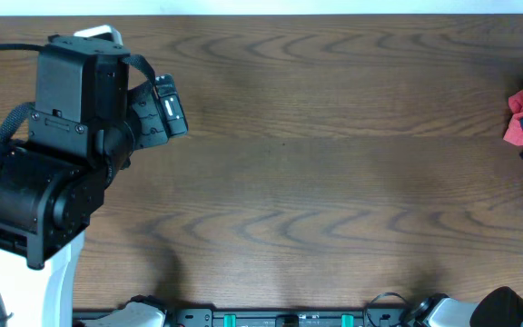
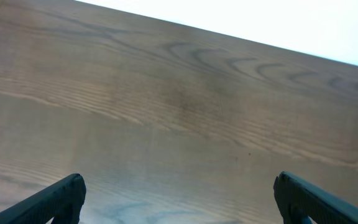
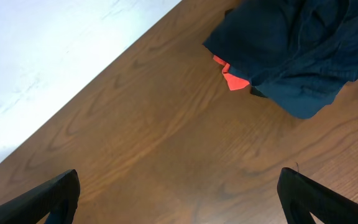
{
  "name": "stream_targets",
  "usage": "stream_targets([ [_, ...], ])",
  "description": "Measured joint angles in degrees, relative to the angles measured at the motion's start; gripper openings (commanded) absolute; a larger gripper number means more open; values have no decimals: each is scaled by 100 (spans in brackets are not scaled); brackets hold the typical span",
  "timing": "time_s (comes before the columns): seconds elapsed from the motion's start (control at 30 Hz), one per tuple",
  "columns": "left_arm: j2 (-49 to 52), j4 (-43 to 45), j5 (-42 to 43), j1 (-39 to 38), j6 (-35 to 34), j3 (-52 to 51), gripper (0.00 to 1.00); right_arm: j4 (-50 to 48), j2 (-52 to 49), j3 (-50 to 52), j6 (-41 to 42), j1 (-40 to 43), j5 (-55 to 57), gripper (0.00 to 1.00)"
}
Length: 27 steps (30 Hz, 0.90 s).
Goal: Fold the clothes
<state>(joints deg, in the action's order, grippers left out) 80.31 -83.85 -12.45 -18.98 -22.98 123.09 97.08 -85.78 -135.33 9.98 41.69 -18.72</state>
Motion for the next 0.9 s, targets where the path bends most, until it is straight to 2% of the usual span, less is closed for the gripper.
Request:
stream_targets([
  [0.2,0,-46,-37,0,-389,0,98,0,0,0,0,0,0,99],
  [0.47,-136,155,-114,24,-511,-13,98,0,0,0,0,0,0,99],
  [0.7,-1180,1224,-212,470,-533,-396,98,0,0,0,0,0,0,99],
  [0.9,-2632,2924,-278,1130,-420,-1993,98,0,0,0,0,0,-4,99],
])
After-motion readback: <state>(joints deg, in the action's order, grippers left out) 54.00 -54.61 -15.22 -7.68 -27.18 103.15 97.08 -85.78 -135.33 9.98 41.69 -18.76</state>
